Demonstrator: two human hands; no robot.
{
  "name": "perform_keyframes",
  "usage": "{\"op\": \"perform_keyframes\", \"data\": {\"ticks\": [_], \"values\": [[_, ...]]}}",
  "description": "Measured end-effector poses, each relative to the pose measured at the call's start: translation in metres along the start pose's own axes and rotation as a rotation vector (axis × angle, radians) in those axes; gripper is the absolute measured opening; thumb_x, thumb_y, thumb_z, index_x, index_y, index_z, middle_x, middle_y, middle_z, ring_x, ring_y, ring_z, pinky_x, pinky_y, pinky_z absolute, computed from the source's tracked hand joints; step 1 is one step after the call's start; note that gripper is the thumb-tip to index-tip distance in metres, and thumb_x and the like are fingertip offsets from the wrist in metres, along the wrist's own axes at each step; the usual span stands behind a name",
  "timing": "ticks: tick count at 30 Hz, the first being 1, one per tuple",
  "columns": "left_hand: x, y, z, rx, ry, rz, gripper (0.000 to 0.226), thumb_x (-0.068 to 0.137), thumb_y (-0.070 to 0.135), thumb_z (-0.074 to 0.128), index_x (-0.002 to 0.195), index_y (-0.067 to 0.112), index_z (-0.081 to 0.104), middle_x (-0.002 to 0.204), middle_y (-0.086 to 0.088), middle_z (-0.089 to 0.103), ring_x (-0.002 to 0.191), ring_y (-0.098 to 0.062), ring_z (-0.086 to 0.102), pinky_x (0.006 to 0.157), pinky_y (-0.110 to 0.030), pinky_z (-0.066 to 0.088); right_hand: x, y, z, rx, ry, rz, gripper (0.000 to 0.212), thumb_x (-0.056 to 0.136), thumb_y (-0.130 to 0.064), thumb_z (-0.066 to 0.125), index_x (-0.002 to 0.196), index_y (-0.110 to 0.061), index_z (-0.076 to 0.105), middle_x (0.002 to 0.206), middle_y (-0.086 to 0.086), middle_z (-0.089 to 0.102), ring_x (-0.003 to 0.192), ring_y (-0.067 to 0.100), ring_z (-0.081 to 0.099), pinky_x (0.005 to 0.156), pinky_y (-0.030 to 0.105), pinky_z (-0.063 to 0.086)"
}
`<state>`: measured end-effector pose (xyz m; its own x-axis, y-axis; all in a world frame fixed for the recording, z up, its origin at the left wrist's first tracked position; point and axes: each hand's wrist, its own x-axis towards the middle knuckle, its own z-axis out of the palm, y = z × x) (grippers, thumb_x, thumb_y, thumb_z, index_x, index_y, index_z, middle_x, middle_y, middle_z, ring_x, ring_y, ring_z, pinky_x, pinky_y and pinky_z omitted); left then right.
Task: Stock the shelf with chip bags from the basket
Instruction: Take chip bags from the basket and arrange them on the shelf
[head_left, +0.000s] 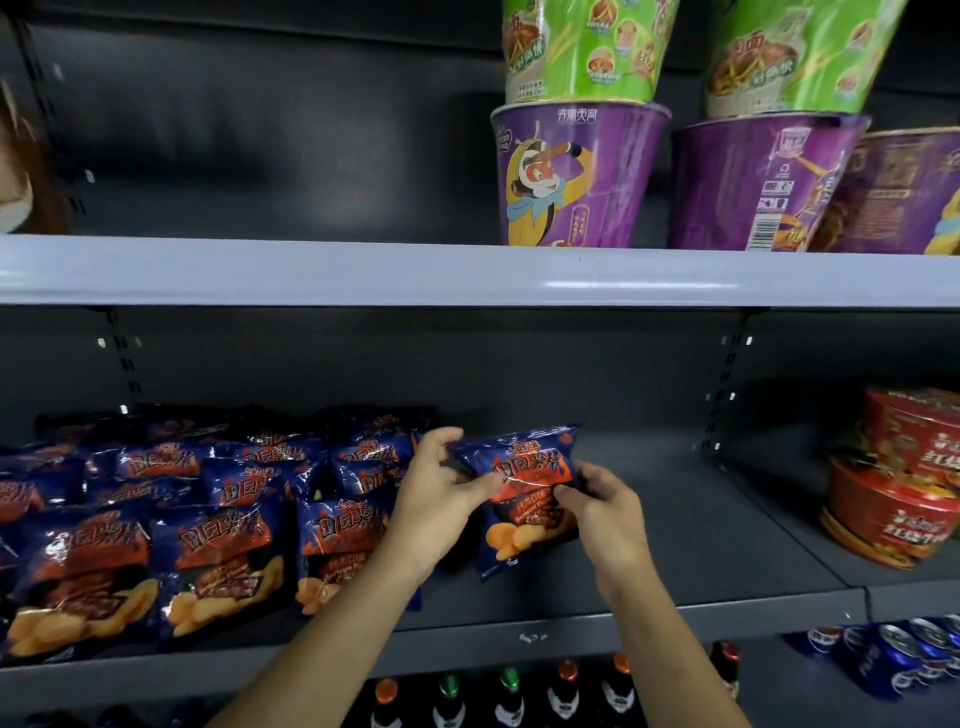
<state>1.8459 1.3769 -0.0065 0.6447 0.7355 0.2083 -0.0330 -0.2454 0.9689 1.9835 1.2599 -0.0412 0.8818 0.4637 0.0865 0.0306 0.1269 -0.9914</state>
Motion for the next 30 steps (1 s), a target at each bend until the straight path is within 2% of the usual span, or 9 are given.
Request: {"op": "perform_keyframes", "data": {"ticks": [4,9,12,17,20,22,25,27,30], "values": [[0.008,-0.015,0.004,-0.065,-0.044,0.015,0.075,0.085,0.007,0.075,0.146,0.022,0.033,0.128,0.01,0.054,0.111,0.0,0.056,0.097,-0.024,0.047,0.013,0.016,0.002,0.066,0.138,0.017,0.026,0.091,0.004,0.067,0.113,-0.01,0.068,0.103,0.002,0.07,0.093,0.012,0.065,0.072,0.02,0.047],[0.012,-0.04,0.017,0.048,-0.03,0.002,0.064,0.09,0.018,0.071,0.145,0.019,0.04,0.144,0.004,0.048,0.13,-0.007,0.046,0.111,-0.027,0.038,0.031,0.029,0.011,0.12,0.238,0.018,0.023,0.09,-0.001,0.071,0.106,-0.016,0.069,0.105,0.0,0.07,0.096,0.015,0.066,0.081,0.026,0.048],[0.016,-0.054,0.028,0.188,-0.024,-0.016,0.068,0.09,0.033,0.07,0.149,0.021,0.038,0.148,0.004,0.042,0.133,-0.007,0.041,0.112,-0.026,0.033,0.046,0.036,0.018,0.105,0.246,0.028,0.025,0.091,-0.002,0.07,0.112,-0.014,0.069,0.108,0.001,0.07,0.1,0.017,0.066,0.086,0.03,0.05],[0.035,-0.06,0.042,0.157,-0.007,-0.143,0.07,0.091,0.035,0.068,0.151,0.023,0.035,0.144,0.006,0.047,0.128,-0.008,0.045,0.102,-0.018,0.031,0.078,0.044,0.037,0.012,0.202,0.052,0.027,0.092,-0.006,0.069,0.117,-0.017,0.068,0.112,0.0,0.069,0.105,0.019,0.065,0.1,0.04,0.052],[0.045,-0.062,0.048,0.118,0.015,-0.209,0.031,0.093,0.026,0.066,0.112,0.044,0.05,0.113,0.019,0.056,0.113,-0.004,0.054,0.084,-0.002,0.034,0.095,0.05,0.048,-0.013,0.172,0.066,0.028,0.093,-0.007,0.068,0.12,-0.017,0.067,0.114,0.001,0.068,0.105,0.019,0.065,0.098,0.038,0.053],[0.05,-0.062,0.052,0.083,0.012,-0.228,0.034,0.095,0.021,0.064,0.087,0.044,0.04,0.093,0.025,0.049,0.09,0.005,0.052,0.068,0.001,0.034,0.104,0.054,0.055,-0.038,0.154,0.076,0.029,0.094,-0.007,0.067,0.122,-0.016,0.066,0.115,0.001,0.067,0.106,0.019,0.064,0.099,0.037,0.052],[0.06,-0.077,0.054,0.014,0.055,-0.27,0.032,0.096,0.024,0.063,0.116,0.042,0.047,0.102,0.023,0.052,0.106,-0.004,0.053,0.081,-0.006,0.035,0.114,0.059,0.064,-0.077,0.129,0.08,0.028,0.094,-0.009,0.067,0.121,-0.016,0.067,0.115,0.001,0.066,0.108,0.02,0.063,0.101,0.038,0.051],[0.065,-0.082,0.052,-0.015,0.068,-0.275,0.064,0.096,0.027,0.063,0.151,0.027,0.03,0.119,0.018,0.051,0.119,-0.007,0.046,0.098,-0.019,0.031,0.12,0.065,0.069,-0.086,0.105,0.095,0.029,0.094,-0.008,0.067,0.122,-0.016,0.066,0.118,0.001,0.066,0.11,0.02,0.062,0.103,0.039,0.05],[0.068,-0.083,0.052,-0.057,0.082,-0.29,0.077,0.097,0.03,0.062,0.158,0.022,0.015,0.148,0.003,0.043,0.137,-0.016,0.039,0.104,-0.024,0.027,0.125,0.073,0.073,-0.097,0.086,0.124,0.033,0.095,-0.007,0.065,0.126,-0.015,0.064,0.123,0.002,0.064,0.114,0.021,0.061,0.104,0.038,0.048]]}}
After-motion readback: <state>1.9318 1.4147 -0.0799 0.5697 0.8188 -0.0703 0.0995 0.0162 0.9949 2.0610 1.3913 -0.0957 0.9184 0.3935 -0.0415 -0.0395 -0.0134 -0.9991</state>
